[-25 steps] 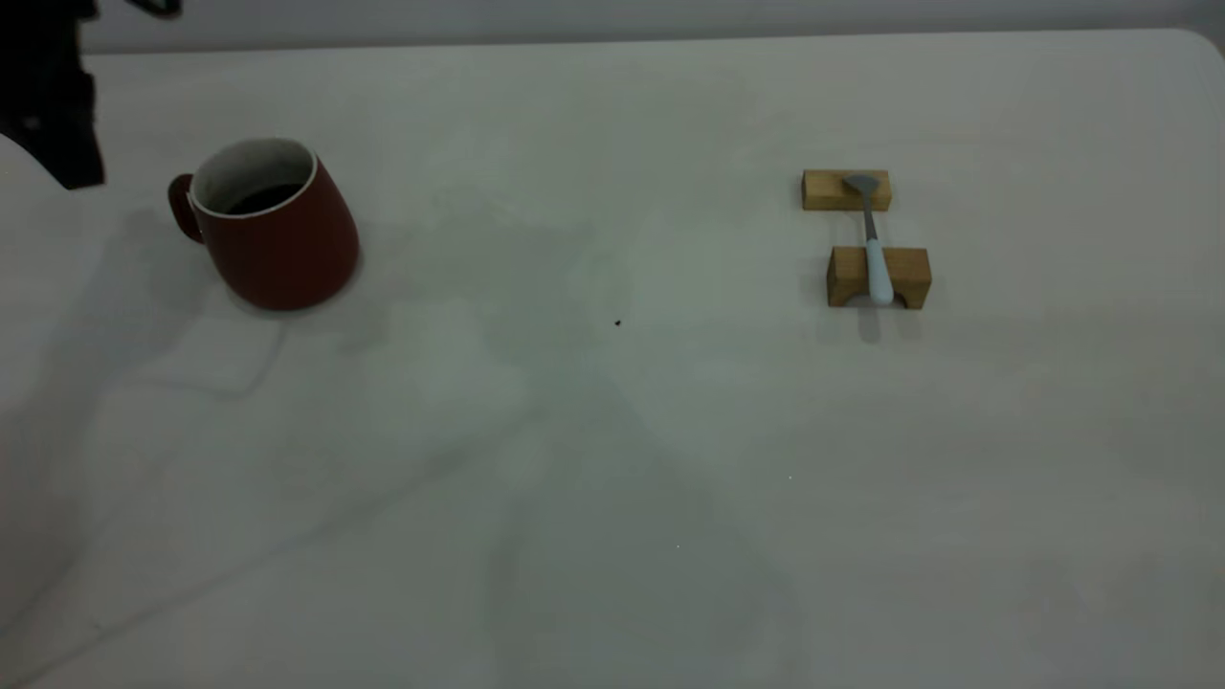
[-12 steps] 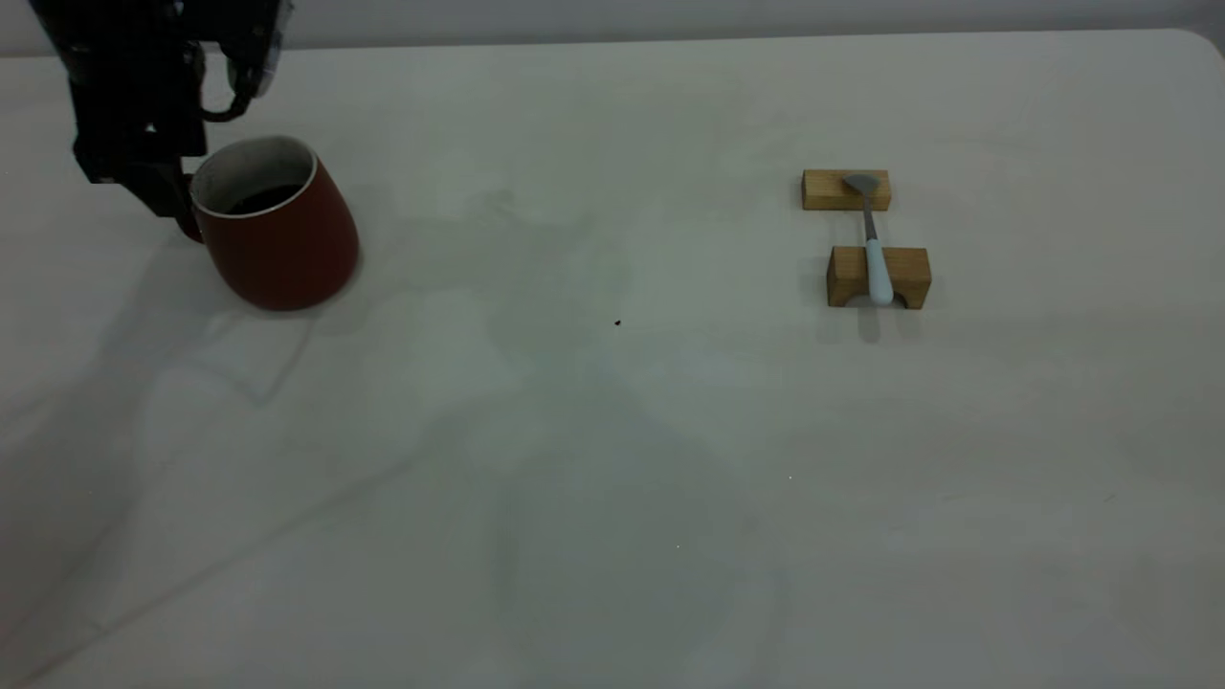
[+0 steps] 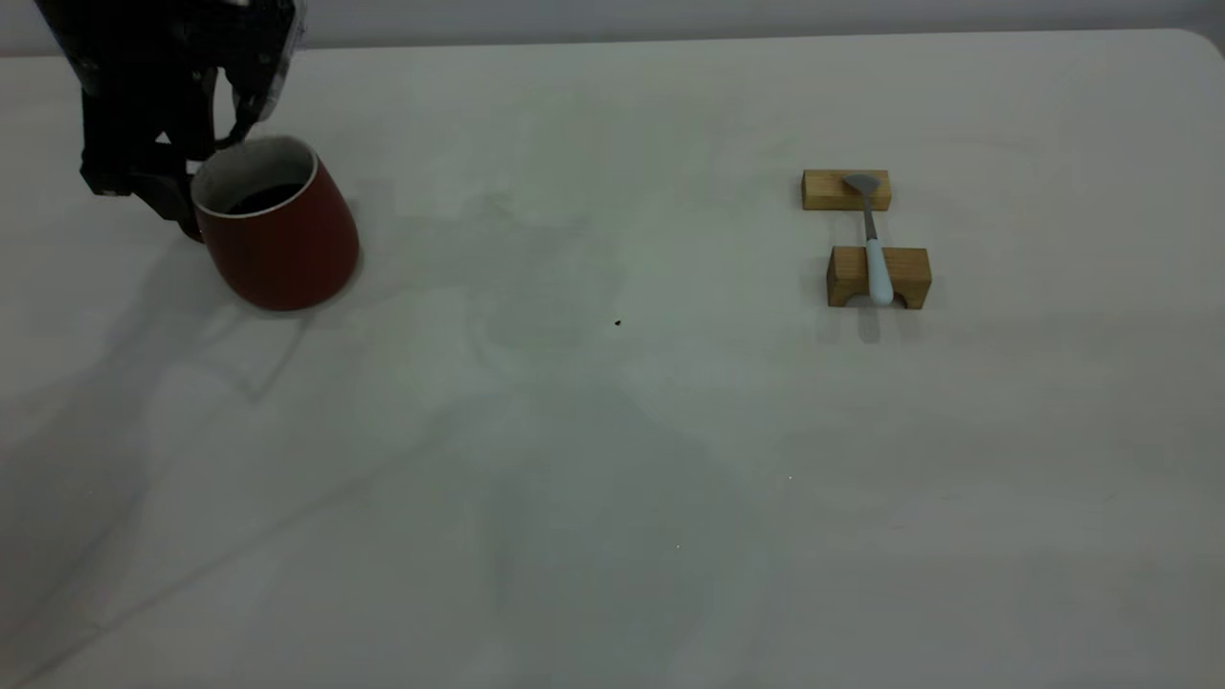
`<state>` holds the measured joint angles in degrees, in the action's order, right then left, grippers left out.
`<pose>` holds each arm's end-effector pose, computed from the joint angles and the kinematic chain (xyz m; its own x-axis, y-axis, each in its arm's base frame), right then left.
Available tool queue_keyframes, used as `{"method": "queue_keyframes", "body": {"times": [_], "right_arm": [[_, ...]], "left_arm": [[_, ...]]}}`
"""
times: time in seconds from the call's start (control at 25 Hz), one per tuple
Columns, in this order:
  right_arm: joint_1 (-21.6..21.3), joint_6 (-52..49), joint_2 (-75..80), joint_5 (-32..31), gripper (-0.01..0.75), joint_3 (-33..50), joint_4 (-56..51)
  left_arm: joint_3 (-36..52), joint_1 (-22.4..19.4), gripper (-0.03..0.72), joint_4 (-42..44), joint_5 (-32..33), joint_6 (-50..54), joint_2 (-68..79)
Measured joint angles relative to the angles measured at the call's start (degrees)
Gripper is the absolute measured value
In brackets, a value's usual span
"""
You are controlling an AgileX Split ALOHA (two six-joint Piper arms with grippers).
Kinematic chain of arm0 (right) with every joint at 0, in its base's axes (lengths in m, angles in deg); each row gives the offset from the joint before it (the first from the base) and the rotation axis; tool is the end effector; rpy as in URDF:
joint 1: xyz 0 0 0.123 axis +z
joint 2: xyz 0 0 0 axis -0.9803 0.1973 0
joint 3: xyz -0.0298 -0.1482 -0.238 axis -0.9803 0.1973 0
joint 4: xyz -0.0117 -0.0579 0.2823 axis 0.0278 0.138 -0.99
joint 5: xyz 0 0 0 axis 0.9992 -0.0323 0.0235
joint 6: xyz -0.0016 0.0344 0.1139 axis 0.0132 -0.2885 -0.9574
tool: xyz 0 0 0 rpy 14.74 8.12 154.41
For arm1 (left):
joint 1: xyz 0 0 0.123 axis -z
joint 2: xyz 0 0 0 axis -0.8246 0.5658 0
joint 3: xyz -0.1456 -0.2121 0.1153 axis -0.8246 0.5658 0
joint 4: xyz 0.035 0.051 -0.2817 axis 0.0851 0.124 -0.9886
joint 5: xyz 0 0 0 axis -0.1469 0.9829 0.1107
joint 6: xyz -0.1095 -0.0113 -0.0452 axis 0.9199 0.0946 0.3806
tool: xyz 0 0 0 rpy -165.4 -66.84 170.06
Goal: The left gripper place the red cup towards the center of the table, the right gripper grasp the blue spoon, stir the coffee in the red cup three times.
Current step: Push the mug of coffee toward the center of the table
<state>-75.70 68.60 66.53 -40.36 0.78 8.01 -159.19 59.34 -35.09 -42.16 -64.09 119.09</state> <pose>0.0572 0.0060 0.2632 -0.5589 -0.0724 -0.8261 -0.0966 0.9951 -0.0218 0.4911 -0.0194 0.0037 -0.0071 0.9957 0.0920 0.9488 -0.0223 0.3151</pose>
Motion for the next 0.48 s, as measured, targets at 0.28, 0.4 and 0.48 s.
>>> {"method": "queue_keyframes", "body": {"times": [0.28, 0.4, 0.48], "right_arm": [[0.0, 0.0, 0.0, 0.0, 0.237, 0.0, 0.0], [0.0, 0.0, 0.0, 0.0, 0.237, 0.0, 0.0], [0.0, 0.0, 0.0, 0.0, 0.237, 0.0, 0.0]], "left_arm": [[0.0, 0.0, 0.466, 0.4, 0.0, 0.0, 0.9], [-0.1, 0.0, 0.361, 0.4, 0.7, -0.1, 0.9], [-0.2, 0.0, 0.297, 0.4, 1.0, -0.1, 0.9]]}}
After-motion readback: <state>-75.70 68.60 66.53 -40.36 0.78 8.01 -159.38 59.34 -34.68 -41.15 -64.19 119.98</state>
